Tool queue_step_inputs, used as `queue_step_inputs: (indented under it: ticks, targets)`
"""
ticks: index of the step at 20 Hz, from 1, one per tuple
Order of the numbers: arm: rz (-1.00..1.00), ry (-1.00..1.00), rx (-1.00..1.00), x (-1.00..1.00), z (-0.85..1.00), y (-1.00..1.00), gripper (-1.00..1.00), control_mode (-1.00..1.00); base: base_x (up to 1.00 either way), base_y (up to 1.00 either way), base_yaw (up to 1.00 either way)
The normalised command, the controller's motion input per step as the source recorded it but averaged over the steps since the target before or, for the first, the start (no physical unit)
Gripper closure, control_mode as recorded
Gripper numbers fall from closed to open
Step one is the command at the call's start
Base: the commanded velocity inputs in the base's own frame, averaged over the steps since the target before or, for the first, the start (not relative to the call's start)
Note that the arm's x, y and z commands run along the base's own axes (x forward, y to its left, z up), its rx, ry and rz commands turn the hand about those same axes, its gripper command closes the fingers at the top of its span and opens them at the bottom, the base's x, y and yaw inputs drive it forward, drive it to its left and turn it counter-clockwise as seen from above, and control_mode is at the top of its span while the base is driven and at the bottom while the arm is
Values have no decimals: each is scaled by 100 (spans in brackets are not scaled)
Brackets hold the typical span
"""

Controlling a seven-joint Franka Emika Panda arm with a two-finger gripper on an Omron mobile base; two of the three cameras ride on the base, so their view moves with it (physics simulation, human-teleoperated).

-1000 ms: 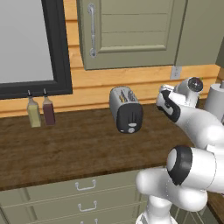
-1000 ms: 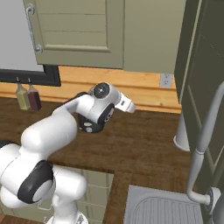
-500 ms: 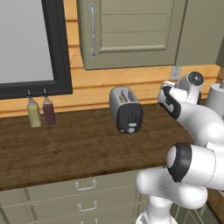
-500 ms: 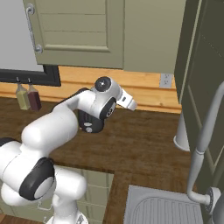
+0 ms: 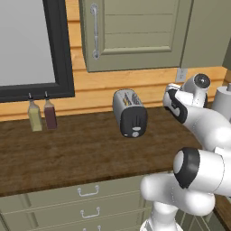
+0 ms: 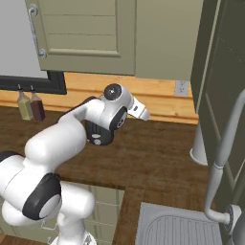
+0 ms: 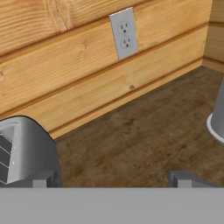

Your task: Start the toaster. Once the lever pops up, take the bread to the plate on the dining counter.

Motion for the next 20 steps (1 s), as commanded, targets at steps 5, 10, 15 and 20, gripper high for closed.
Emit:
queue_step_inputs:
  ticks: [5,10,15,20]
  targets:
    - [0,0,0,0,0,0,-100,-100,0,0,0]
    - [0,0,0,0,0,0,-100,-100,0,0,0]
    - [0,0,0,0,0,0,-100,-100,0,0,0]
    - [0,0,0,0,0,0,-100,-100,0,0,0]
